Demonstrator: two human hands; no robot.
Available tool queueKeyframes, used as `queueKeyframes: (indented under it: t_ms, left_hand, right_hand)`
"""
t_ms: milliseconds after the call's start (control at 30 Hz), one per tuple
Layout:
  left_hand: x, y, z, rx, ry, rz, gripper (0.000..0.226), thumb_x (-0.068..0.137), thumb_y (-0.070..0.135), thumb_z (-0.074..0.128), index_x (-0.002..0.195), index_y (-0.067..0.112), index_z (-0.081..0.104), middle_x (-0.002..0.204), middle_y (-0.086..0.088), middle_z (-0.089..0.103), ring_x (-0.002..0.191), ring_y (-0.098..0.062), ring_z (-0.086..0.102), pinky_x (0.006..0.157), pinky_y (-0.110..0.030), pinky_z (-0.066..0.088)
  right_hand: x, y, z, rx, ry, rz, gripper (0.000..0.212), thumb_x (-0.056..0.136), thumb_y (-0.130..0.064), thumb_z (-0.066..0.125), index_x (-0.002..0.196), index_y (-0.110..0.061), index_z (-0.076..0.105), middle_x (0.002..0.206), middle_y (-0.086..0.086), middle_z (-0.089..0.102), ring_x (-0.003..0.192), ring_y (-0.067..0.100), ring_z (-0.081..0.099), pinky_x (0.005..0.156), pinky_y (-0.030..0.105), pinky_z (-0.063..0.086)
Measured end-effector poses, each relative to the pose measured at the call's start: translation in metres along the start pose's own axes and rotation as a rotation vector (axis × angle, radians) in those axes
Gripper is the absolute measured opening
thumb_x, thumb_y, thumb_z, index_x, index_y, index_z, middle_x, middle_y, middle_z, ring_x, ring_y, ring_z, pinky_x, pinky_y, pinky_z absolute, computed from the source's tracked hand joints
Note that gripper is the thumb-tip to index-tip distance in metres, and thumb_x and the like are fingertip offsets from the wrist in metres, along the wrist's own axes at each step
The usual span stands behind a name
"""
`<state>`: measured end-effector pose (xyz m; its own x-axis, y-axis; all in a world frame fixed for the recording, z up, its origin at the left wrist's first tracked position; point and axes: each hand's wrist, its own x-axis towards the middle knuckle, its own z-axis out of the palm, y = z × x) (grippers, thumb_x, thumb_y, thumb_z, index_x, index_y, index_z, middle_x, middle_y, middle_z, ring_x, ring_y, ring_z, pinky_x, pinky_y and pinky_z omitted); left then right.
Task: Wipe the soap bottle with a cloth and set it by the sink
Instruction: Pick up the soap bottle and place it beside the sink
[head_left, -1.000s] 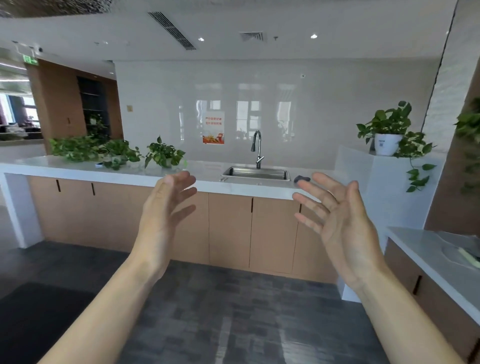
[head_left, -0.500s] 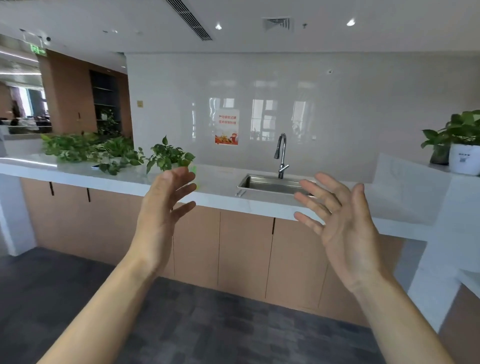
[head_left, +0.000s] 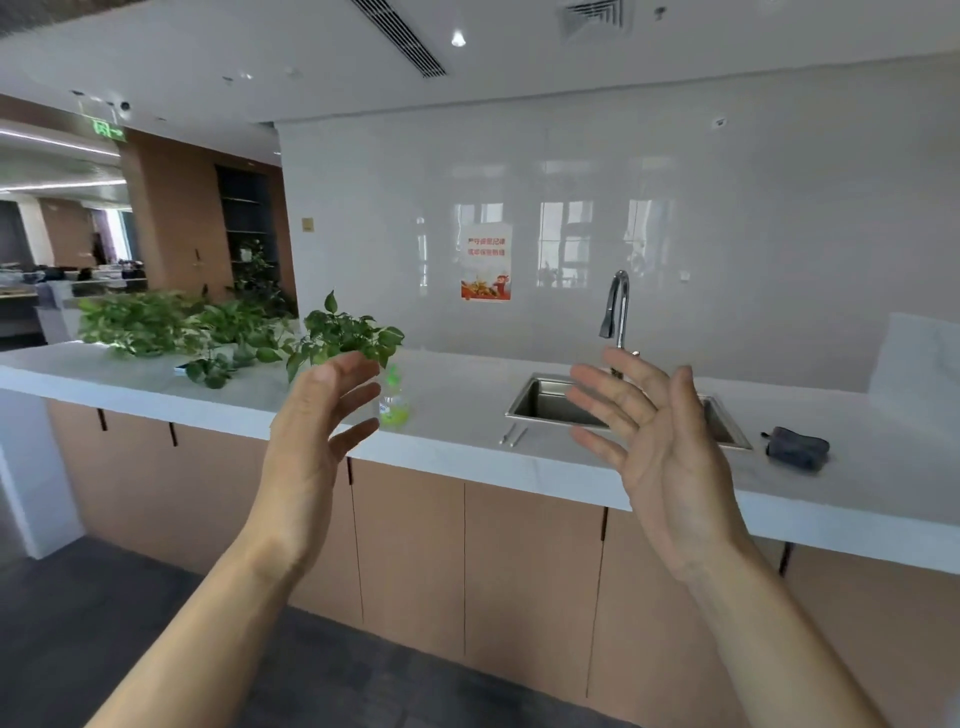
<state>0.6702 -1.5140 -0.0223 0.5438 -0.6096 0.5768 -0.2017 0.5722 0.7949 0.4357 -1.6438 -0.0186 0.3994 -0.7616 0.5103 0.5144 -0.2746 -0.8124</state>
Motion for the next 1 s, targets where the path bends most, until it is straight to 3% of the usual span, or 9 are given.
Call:
queueKeyframes:
  t_ms: [200,433,567,867,1000]
  left_hand:
    - [0.102,-0.069,0.011,0.029,0.043,-0.008,0.054,0.084,0.066,0.046,0.12,0.033,0.067,0.13,0.005,0.071,0.123,-0.012,0.065,0.102,-0.042,0.048]
    - [0.195,-0.16,-0.006,0.044,0.072,-0.019,0.049,0.085,0.065,0.046,0.117,0.035,0.067,0.13,0.007,0.071,0.123,-0.012,0.064,0.103,-0.043,0.047]
    - [0.254,-0.226,-0.03,0.025,0.077,-0.039,0.048,0.085,0.064,0.046,0.118,0.037,0.068,0.131,0.007,0.071,0.123,-0.013,0.064,0.102,-0.043,0.047]
    - [0.417,-0.372,-0.109,0.034,0.072,-0.115,0.048,0.088,0.064,0.046,0.121,0.035,0.065,0.131,0.006,0.069,0.123,-0.013,0.064,0.102,-0.043,0.048]
    - [0.469,-0.418,-0.137,0.032,0.076,-0.146,0.051,0.087,0.065,0.047,0.122,0.033,0.064,0.132,0.006,0.069,0.123,-0.013,0.064,0.101,-0.043,0.049]
  right_hand:
    - [0.116,0.066,-0.02,0.028,-0.022,0.052,0.068,0.088,-0.062,0.031,0.134,-0.021,0.06,0.132,0.005,0.07,0.125,0.02,0.065,0.11,0.053,0.045]
    - [0.224,0.159,-0.022,0.022,-0.033,0.084,0.065,0.098,-0.06,0.026,0.138,-0.02,0.057,0.135,0.006,0.068,0.127,0.02,0.063,0.11,0.054,0.045]
    - [0.284,0.225,-0.011,0.014,-0.026,0.118,0.068,0.091,-0.064,0.031,0.137,-0.021,0.058,0.133,0.005,0.07,0.126,0.019,0.065,0.109,0.051,0.047]
    - [0.443,0.374,0.046,-0.019,0.053,0.143,0.063,0.1,-0.059,0.023,0.137,-0.022,0.057,0.134,0.003,0.069,0.125,0.018,0.065,0.107,0.046,0.048]
    - [0.49,0.423,0.07,-0.01,0.071,0.181,0.062,0.096,-0.062,0.029,0.133,-0.023,0.06,0.132,0.003,0.07,0.124,0.019,0.065,0.101,0.041,0.05]
